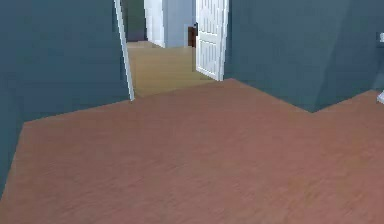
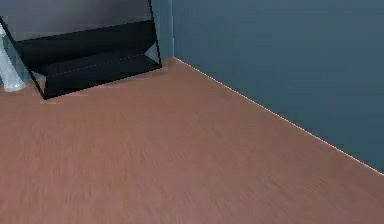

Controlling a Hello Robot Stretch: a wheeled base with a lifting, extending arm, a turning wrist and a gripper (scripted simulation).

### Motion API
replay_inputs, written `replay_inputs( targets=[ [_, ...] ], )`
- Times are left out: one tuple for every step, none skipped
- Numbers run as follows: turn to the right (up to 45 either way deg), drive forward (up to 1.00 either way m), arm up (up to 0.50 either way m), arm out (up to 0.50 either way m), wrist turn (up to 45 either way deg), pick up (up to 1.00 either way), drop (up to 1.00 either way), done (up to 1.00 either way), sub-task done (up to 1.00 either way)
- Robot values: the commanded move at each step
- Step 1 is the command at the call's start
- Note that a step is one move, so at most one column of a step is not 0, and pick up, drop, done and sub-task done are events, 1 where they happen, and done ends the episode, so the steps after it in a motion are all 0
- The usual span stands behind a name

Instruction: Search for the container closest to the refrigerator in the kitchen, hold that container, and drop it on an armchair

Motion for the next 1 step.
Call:
replay_inputs(
  targets=[
    [-3.0, 0.00, 0.00, 0.00, 0.0, 0.00, 0.00, 0.00, 0.00]
  ],
)
